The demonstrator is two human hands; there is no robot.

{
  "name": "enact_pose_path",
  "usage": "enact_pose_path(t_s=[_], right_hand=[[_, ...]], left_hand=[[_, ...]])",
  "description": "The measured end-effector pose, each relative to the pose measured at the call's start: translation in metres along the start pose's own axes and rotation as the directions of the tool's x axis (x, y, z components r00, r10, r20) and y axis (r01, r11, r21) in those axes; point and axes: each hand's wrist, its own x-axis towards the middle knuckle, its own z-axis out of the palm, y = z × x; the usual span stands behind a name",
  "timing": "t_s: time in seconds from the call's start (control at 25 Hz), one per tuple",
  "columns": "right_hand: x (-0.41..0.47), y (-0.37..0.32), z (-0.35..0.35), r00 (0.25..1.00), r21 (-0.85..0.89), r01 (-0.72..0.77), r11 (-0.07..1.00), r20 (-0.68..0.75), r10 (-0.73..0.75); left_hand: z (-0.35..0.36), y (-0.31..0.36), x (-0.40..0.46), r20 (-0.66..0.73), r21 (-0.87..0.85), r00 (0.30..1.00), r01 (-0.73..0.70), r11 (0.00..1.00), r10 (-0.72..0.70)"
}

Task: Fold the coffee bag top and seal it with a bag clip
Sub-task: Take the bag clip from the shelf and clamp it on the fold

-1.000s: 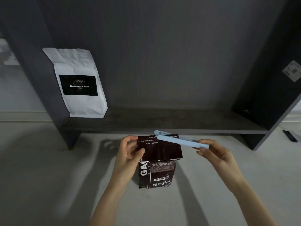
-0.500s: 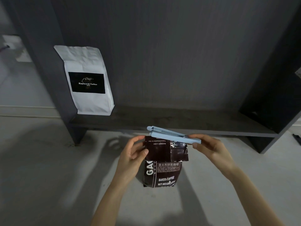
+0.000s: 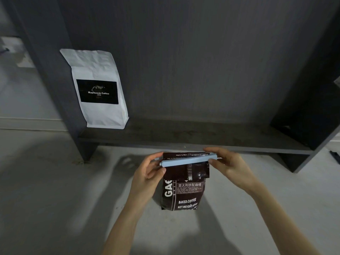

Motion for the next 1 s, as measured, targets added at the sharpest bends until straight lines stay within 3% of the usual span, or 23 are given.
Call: enact_pose_path(t_s=[0.28,0.52,1.0], right_hand=[[-0.010,0.004,0.012,0.992,0.081,-0.008,0.997,-0.125,0.018],[-0.011,0.004,0.012,0.991,0.047,-0.009,0.999,-0.137,0.015],[-0.011,-0.002,0.014,0.992,-0.091,0.027,0.996,-0.121,-0.038]], left_hand=[[0.002,-0.007,0.000,-0.014,-0.040,0.999,0.029,0.999,-0.029],[0.005,0.001,-0.004,0.033,-0.083,0.998,0.048,0.995,-0.045],[0.006,-0.001,-0.004,-0.043,-0.049,0.998,0.050,0.998,-0.053]])
